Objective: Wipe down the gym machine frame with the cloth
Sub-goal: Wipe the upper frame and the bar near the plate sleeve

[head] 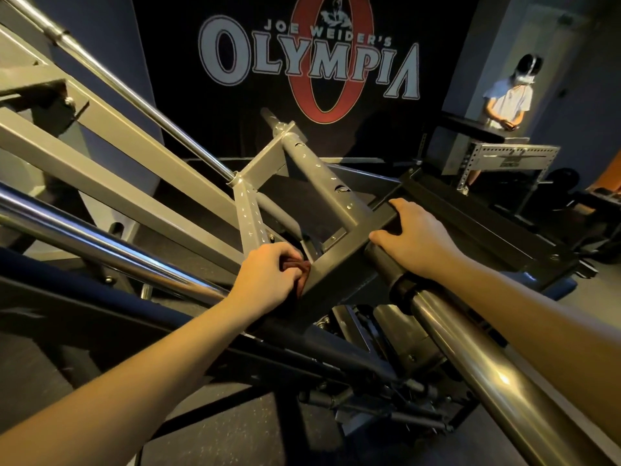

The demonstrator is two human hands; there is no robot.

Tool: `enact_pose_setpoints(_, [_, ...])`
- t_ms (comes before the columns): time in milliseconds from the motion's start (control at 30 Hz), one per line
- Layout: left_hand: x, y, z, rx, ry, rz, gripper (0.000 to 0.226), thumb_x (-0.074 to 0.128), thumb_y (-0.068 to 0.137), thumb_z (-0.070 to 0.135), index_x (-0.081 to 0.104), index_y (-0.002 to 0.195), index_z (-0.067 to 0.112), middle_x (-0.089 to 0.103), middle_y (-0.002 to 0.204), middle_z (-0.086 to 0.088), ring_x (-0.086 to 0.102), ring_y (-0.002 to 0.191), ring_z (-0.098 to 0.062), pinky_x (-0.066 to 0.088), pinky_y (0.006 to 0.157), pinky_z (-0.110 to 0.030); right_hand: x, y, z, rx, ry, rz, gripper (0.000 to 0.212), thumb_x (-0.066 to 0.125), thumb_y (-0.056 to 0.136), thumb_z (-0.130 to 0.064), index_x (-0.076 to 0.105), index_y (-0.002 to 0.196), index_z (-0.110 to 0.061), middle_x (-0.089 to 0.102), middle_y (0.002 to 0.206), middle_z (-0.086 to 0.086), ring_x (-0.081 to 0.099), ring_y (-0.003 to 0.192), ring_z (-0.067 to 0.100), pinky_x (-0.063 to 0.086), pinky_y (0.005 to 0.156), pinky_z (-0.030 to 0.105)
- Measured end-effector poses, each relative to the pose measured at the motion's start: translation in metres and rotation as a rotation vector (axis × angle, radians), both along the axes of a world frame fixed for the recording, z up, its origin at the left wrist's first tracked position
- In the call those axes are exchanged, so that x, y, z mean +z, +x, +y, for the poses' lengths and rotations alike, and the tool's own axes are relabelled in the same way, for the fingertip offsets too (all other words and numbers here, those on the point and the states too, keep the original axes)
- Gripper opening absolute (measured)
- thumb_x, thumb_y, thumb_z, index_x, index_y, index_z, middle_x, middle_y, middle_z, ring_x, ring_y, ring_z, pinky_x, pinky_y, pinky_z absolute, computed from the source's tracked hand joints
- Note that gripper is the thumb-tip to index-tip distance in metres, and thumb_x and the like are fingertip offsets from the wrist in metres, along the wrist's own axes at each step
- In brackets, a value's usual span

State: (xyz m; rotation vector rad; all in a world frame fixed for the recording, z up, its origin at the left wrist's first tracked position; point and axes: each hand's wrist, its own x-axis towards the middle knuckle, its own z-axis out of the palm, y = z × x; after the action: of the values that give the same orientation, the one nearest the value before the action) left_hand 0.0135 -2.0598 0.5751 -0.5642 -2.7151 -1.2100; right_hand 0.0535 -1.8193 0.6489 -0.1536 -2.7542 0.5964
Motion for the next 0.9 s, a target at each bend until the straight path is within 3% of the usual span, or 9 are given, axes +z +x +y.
enact_pose_setpoints(67, [-0.011, 0.007, 0.001, 0.008, 0.117, 0.03, 0.013, 0.069, 0.094, 0.016, 0.068, 0.101, 0.028, 0.066, 0.098, 0.016, 0.059, 0.097, 0.0, 0.044, 0.089, -0.022, 0.001, 0.002, 0.001, 0.007, -0.009, -0.008, 0.07, 0.068, 0.095, -0.039, 0.036, 0.153, -0.017, 0.053, 0.139, 0.006, 0.044, 0.102, 0.007, 0.034, 0.072, 0.018])
enact_pose_setpoints(233, [-0.02, 0.01, -0.002, 0.139, -0.137, -0.032, 0.011, 0.066, 0.097, 0.021, 0.061, 0.106, 0.026, 0.064, 0.108, 0.007, 0.06, 0.108, -0.014, 0.046, 0.099, -0.033, 0.001, 0.003, 0.001, 0.001, -0.027, -0.009, 0.07, 0.069, 0.095, -0.038, 0.036, 0.154, -0.018, 0.053, 0.138, 0.004, 0.047, 0.102, 0.007, 0.036, 0.071, 0.018])
enact_pose_setpoints(433, [0.012, -0.008, 0.018, -0.056, 0.309, -0.071, 0.012, 0.072, 0.093, 0.013, 0.073, 0.097, 0.025, 0.07, 0.098, 0.011, 0.063, 0.099, -0.003, 0.049, 0.088, -0.022, 0.003, 0.002, 0.001, 0.005, -0.051, -0.015, 0.068, 0.069, 0.095, -0.037, 0.037, 0.153, -0.02, 0.053, 0.134, 0.0, 0.046, 0.098, 0.005, 0.029, 0.064, 0.011])
enact_pose_setpoints(600, [0.042, -0.044, 0.056, -0.127, 0.374, 0.127, 0.013, 0.071, 0.094, 0.022, 0.072, 0.107, 0.021, 0.069, 0.102, 0.012, 0.062, 0.104, -0.005, 0.048, 0.089, -0.022, 0.005, 0.002, 0.003, 0.027, -0.075, -0.03, 0.068, 0.068, 0.094, -0.045, 0.04, 0.151, -0.022, 0.051, 0.118, -0.009, 0.05, 0.096, 0.006, 0.034, 0.067, 0.013])
enact_pose_setpoints(667, [0.051, -0.065, 0.063, -0.101, 0.346, 0.157, 0.012, 0.071, 0.093, 0.024, 0.073, 0.105, 0.025, 0.07, 0.102, 0.012, 0.063, 0.103, -0.008, 0.049, 0.088, -0.024, 0.012, -0.002, 0.007, 0.027, -0.09, -0.073, 0.061, 0.066, 0.095, -0.047, 0.045, 0.146, -0.022, 0.053, 0.113, -0.01, 0.055, 0.096, 0.006, 0.042, 0.071, 0.017])
enact_pose_setpoints(767, [0.058, -0.089, 0.07, -0.166, 0.299, 0.166, 0.012, 0.073, 0.091, 0.021, 0.072, 0.099, 0.03, 0.071, 0.096, 0.016, 0.065, 0.098, -0.003, 0.05, 0.086, -0.022, 0.025, -0.016, 0.015, 0.017, -0.166, -0.107, 0.033, 0.061, 0.099, -0.043, 0.061, 0.124, -0.022, 0.067, 0.1, -0.005, 0.066, 0.087, 0.009, 0.053, 0.074, 0.024])
enact_pose_setpoints(900, [0.052, -0.105, 0.079, -0.348, 0.289, 0.138, 0.022, 0.076, 0.088, 0.016, 0.074, 0.108, 0.024, 0.075, 0.103, 0.011, 0.069, 0.103, -0.003, 0.054, 0.097, -0.031, 0.032, -0.046, 0.017, 0.007, -0.284, -0.149, 0.023, 0.059, 0.101, -0.04, 0.065, 0.112, -0.022, 0.07, 0.099, -0.001, 0.067, 0.091, 0.012, 0.049, 0.07, 0.023])
